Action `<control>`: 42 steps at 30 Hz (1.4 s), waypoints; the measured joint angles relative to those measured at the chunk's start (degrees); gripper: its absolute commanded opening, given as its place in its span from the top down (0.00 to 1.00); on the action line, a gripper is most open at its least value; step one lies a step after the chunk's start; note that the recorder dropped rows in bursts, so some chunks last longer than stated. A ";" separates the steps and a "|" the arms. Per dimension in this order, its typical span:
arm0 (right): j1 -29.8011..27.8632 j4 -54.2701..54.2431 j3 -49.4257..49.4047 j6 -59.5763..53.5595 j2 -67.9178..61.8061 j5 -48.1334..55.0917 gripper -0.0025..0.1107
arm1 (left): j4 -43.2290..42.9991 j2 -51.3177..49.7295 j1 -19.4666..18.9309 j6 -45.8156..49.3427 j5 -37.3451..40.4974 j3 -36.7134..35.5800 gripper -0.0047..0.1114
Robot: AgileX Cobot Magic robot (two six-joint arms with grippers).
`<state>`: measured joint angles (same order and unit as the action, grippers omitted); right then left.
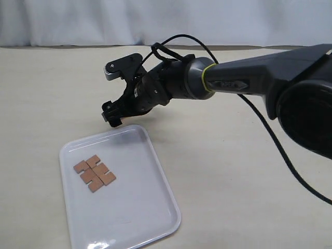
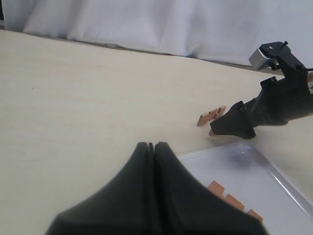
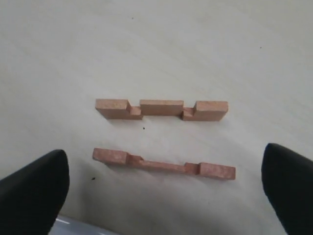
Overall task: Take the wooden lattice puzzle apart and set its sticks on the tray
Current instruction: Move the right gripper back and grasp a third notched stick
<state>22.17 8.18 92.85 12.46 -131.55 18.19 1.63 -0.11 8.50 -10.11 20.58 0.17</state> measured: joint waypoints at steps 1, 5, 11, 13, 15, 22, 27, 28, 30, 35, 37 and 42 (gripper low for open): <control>-0.08 0.00 0.00 0.14 -0.24 -0.44 0.05 | 0.00 0.00 0.00 0.00 0.00 0.00 0.96; -0.08 0.00 0.00 0.20 -0.90 -2.64 0.06 | 0.00 0.00 0.00 0.00 0.00 0.00 0.96; -0.08 0.00 0.00 0.20 -1.74 -5.90 0.06 | 0.00 0.00 0.00 0.00 0.00 0.00 0.96; -0.08 0.00 0.00 0.20 -2.09 -6.20 0.06 | 0.00 0.00 0.00 0.00 0.00 0.00 0.96; -0.08 0.00 0.00 0.20 -2.45 -6.30 0.06 | 0.00 0.00 0.00 0.00 0.00 0.00 0.96; -0.26 0.00 0.00 0.20 -3.05 -6.30 0.07 | 0.00 0.00 0.00 0.00 0.00 0.00 0.96; -0.35 0.00 0.00 0.20 -3.05 -6.19 0.34 | 0.00 0.00 0.00 0.00 0.00 0.00 0.96; -0.35 0.00 0.00 0.20 -3.05 -6.19 0.43 | 0.00 0.00 0.00 0.00 0.00 0.00 0.96; -0.35 0.00 0.00 0.20 -3.05 -6.19 0.60 | 0.00 0.00 0.00 0.00 0.00 0.00 0.96; -0.35 -0.13 0.00 0.26 -3.05 -6.04 0.90 | 0.00 0.00 0.00 0.00 0.00 0.00 0.96; -0.35 -0.13 0.00 0.26 -2.40 -5.12 0.94 | 0.00 0.00 0.00 0.00 0.00 0.00 0.96; 0.11 0.02 0.00 0.26 2.12 -0.63 0.94 | 0.00 0.00 0.00 0.00 0.00 0.00 0.96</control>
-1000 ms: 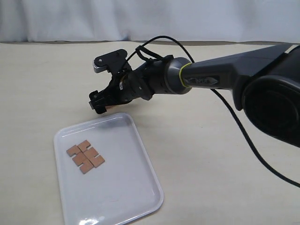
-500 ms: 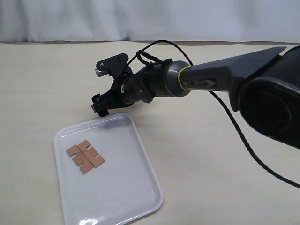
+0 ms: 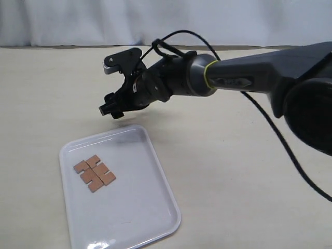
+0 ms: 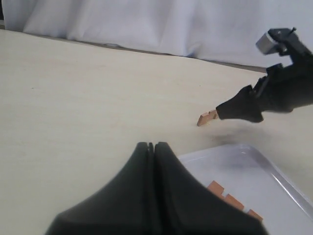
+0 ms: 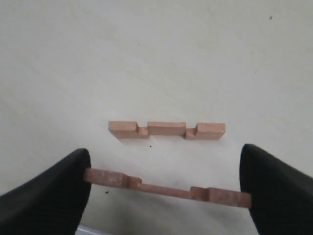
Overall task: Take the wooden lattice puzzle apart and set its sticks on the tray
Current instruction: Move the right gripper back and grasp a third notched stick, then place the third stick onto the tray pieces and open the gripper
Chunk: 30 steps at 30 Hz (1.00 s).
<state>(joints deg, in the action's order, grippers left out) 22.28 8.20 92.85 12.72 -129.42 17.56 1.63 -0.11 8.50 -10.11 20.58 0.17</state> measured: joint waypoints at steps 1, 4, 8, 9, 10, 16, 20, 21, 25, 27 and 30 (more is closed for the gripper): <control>0.17 0.00 0.00 0.00 1.72 1.35 0.94 | 0.00 0.00 0.00 0.00 0.00 0.00 0.96; 1.15 0.00 0.00 -1.23 5.69 5.24 0.94 | 0.00 0.00 0.00 0.00 0.00 0.00 0.96; 3.52 0.00 0.26 -4.89 9.11 12.62 0.94 | 0.00 0.00 0.00 0.00 0.00 0.00 0.96; 4.43 -0.46 0.26 -5.89 9.42 14.24 0.94 | 0.00 0.00 0.00 0.00 0.00 0.00 0.96; 5.38 -1.18 0.26 -7.48 9.62 16.39 0.94 | 0.00 0.00 0.00 0.00 0.00 0.00 0.96; 11.95 -5.86 -0.72 -12.72 9.62 19.33 0.94 | 0.00 0.00 0.00 0.00 0.00 0.00 0.96; 14.87 -6.47 -1.99 -13.05 9.62 18.96 0.94 | 0.00 0.00 0.00 0.00 0.00 0.00 0.96; 15.50 -6.47 -2.09 -12.72 9.39 18.80 0.93 | 0.00 0.00 0.00 0.00 0.00 0.00 0.96; 15.73 -6.47 -2.13 -10.25 7.46 18.68 0.75 | 0.00 0.00 0.00 0.00 0.00 0.00 0.96; 15.73 -6.47 -2.23 -9.58 7.01 18.68 0.60 | 0.00 0.00 0.00 0.00 0.00 0.00 0.96; 15.73 -6.47 -2.23 -7.99 6.89 18.68 0.41 | 0.00 0.00 0.00 0.00 0.00 0.00 0.96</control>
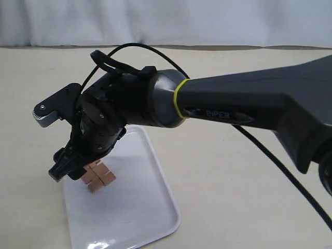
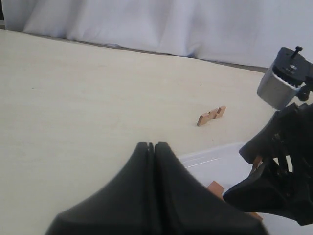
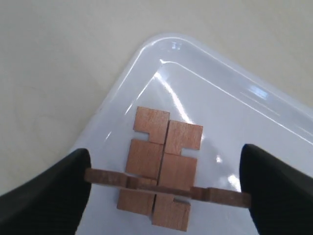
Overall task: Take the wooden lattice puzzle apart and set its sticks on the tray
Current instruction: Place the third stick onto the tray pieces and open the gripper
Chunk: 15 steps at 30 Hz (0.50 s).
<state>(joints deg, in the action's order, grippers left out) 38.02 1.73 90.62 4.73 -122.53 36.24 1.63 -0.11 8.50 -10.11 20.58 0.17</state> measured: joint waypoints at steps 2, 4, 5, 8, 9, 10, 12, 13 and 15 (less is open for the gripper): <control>0.00 0.00 0.00 0.64 0.00 0.00 0.32 | 0.00 0.00 0.00 0.00 0.00 0.00 0.96; 0.00 0.00 0.00 0.74 0.00 0.00 0.26 | 0.00 0.00 0.00 0.00 0.00 0.00 0.96; 0.00 0.00 0.00 0.74 0.00 0.00 0.24 | 0.00 0.00 0.00 0.00 0.00 0.00 0.96; 0.00 0.00 0.00 1.13 0.00 0.00 0.19 | 0.00 0.00 0.00 0.00 0.00 0.00 0.96; 0.00 0.00 0.00 1.22 0.00 0.00 0.18 | 0.00 0.00 0.00 0.00 0.00 0.00 0.96; 0.00 0.00 0.00 1.26 0.00 0.00 0.16 | 0.00 0.00 0.00 0.00 0.00 0.00 0.96; 0.00 0.00 0.00 1.35 0.00 0.00 0.15 | 0.00 0.00 0.00 0.00 0.00 0.00 0.96; 0.00 0.00 0.00 1.35 0.00 0.00 0.15 | 0.00 0.00 0.00 0.00 0.00 0.00 0.96; 0.00 0.00 0.00 1.35 0.00 0.10 0.15 | 0.00 0.00 0.00 0.00 0.00 0.00 0.96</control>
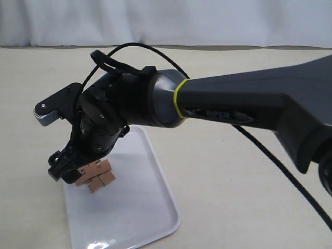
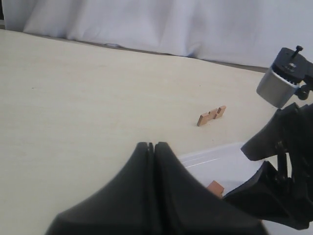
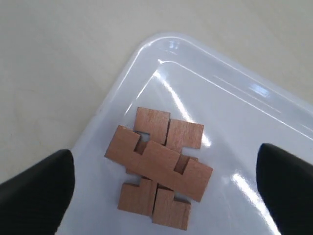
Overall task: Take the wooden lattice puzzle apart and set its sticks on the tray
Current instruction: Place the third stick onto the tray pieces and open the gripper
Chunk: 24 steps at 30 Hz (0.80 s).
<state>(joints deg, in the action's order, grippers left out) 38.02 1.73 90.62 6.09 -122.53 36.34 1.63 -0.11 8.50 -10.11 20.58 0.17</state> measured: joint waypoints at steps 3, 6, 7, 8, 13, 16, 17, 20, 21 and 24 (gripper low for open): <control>0.00 0.47 0.00 0.00 0.00 0.12 0.15 | 0.00 0.00 0.00 0.00 0.00 0.00 0.96; 0.00 1.90 0.00 0.14 0.12 0.12 0.15 | 0.00 0.00 0.00 0.00 0.00 0.00 0.96; 0.00 2.68 0.00 0.29 0.27 0.12 0.15 | 0.00 0.00 0.00 0.00 0.00 0.00 0.96; 0.00 3.60 0.00 0.41 0.42 0.12 0.15 | 0.00 0.00 0.00 0.00 0.00 0.00 0.96; 0.00 11.71 0.00 3.74 2.45 -1.03 0.15 | 0.00 0.00 0.00 0.00 0.00 0.00 0.96; 0.00 20.43 0.00 10.14 3.38 -1.74 0.15 | 0.00 0.00 0.00 0.00 0.00 0.00 0.96; 0.00 23.66 0.00 13.06 3.51 -1.76 0.15 | 0.00 0.00 0.00 0.00 0.00 0.00 0.96; 0.00 31.84 0.00 21.91 3.72 -1.85 0.15 | 0.00 0.00 0.00 0.00 0.00 0.00 0.96; 0.00 34.12 0.00 24.36 3.72 -1.85 0.15 | 0.00 0.00 0.00 0.00 0.00 0.00 0.96; -0.65 36.74 0.00 27.84 3.72 -2.82 0.15 | 0.00 0.00 0.00 0.00 0.00 0.00 0.96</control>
<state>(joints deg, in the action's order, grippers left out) 37.36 38.48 90.62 33.92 -118.81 33.52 1.63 -0.11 8.50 -10.11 20.58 0.17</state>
